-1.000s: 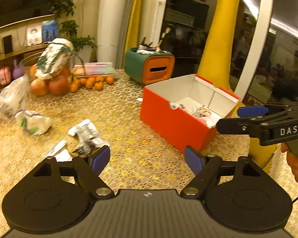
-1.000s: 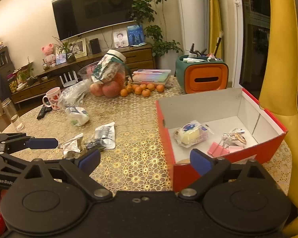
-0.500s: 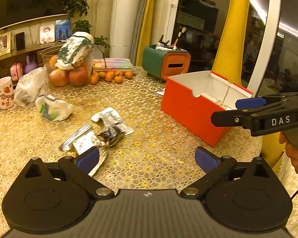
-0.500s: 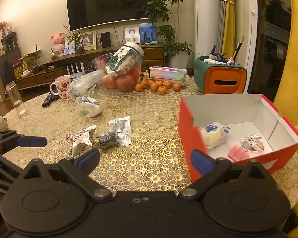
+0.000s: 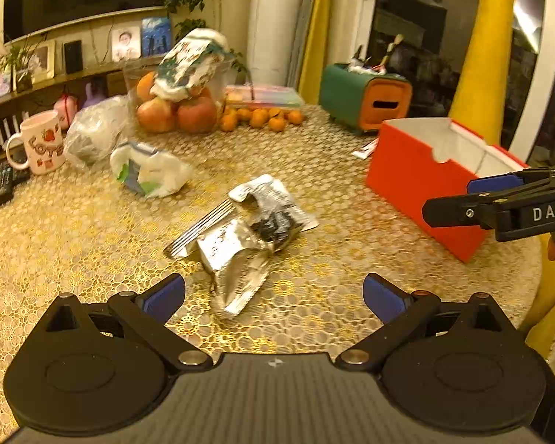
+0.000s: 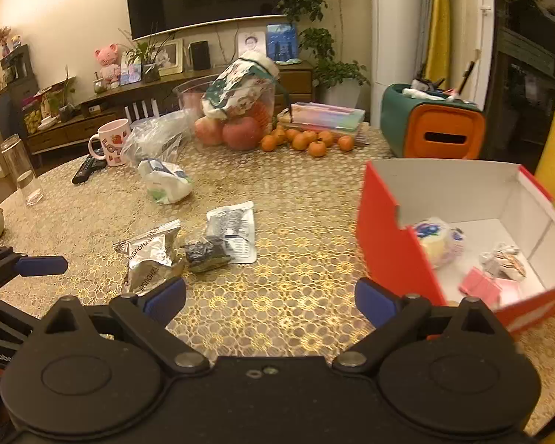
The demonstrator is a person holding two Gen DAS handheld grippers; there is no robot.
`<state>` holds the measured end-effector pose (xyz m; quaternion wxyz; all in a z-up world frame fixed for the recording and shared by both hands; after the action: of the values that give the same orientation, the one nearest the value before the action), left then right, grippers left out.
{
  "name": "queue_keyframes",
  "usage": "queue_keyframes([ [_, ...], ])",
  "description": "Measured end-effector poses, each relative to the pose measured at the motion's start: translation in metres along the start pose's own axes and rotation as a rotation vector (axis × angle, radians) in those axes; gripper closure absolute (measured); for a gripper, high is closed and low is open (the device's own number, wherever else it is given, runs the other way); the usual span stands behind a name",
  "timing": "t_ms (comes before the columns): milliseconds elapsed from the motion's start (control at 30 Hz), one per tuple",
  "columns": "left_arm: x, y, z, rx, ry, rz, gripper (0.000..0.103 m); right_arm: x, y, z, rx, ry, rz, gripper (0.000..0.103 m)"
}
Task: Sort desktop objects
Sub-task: 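Reach the left gripper to the silver foil snack bag while the right approaches the clear bag of black items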
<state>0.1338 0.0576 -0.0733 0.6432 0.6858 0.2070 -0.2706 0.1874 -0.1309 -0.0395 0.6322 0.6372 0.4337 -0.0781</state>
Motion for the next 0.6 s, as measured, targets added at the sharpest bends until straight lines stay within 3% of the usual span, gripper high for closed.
queue_keyframes([
  [133,0.015,0.002,-0.011,-0.004,0.02,-0.014,0.0,0.019,0.006,-0.012,-0.036,0.02,-0.014,0.006],
  [400,0.044,0.014,-0.036,-0.107,0.082,-0.069,0.0,0.062,0.018,-0.025,-0.055,0.043,-0.046,0.01],
  [600,0.06,0.023,-0.038,-0.088,0.118,-0.088,0.0,0.085,0.023,-0.023,-0.034,0.045,-0.075,0.012],
])
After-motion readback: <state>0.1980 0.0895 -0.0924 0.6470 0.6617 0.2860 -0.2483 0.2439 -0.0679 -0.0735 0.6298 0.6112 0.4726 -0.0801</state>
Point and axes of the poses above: each gripper's, at about its wrist camera, not at the fingertips, and x roughly the way its jaws point, z to its right, y to its top, the point moved 2 cm from there along x, roughly the way its jaws point, and after that the axes turned 9 degrees about x, right-handed, at the moved point
